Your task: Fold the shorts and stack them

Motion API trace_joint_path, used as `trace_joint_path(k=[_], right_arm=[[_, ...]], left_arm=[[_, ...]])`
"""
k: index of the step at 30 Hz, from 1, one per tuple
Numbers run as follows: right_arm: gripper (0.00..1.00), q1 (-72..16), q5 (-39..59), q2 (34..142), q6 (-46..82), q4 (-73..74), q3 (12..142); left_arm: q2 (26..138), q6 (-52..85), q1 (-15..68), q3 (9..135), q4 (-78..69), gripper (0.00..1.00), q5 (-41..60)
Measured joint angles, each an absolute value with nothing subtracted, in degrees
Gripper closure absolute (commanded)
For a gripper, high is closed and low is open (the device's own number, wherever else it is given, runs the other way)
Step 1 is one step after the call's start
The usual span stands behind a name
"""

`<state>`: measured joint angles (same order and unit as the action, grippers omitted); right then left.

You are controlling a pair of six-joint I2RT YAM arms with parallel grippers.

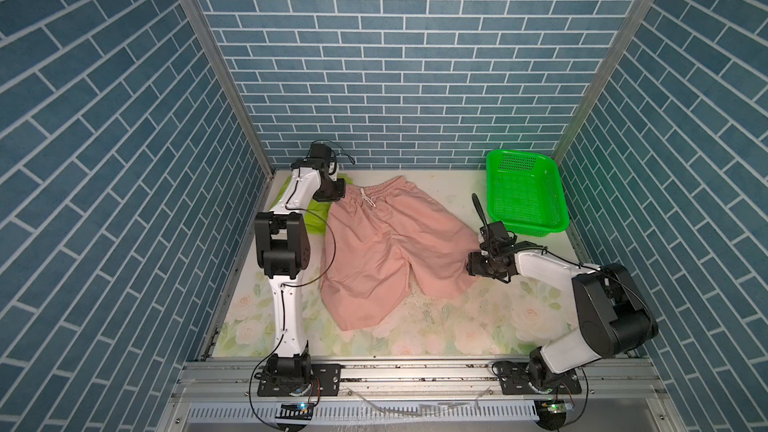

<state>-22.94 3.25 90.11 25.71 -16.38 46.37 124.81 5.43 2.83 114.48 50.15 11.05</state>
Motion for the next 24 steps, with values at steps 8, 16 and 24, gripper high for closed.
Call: trace_joint_path(k=[8, 16, 24], right_arm=[[0.35, -23.2, 7.9, 101.8, 25.5, -9.7, 57.4], [0.35, -28.2, 9.2, 101.8, 20.6, -10.6, 66.9], [0.34, -45.4, 3.2, 84.3, 15.1, -16.1, 57.1]], left_arm=[[110.4, 9.0, 2.3, 105.1, 50.2, 1.00, 7.0], [108.7, 10.1, 1.1, 101.9, 49.6, 1.00, 5.2], [108.7, 10.1, 0.4, 102.0, 49.3, 1.00, 4.5]])
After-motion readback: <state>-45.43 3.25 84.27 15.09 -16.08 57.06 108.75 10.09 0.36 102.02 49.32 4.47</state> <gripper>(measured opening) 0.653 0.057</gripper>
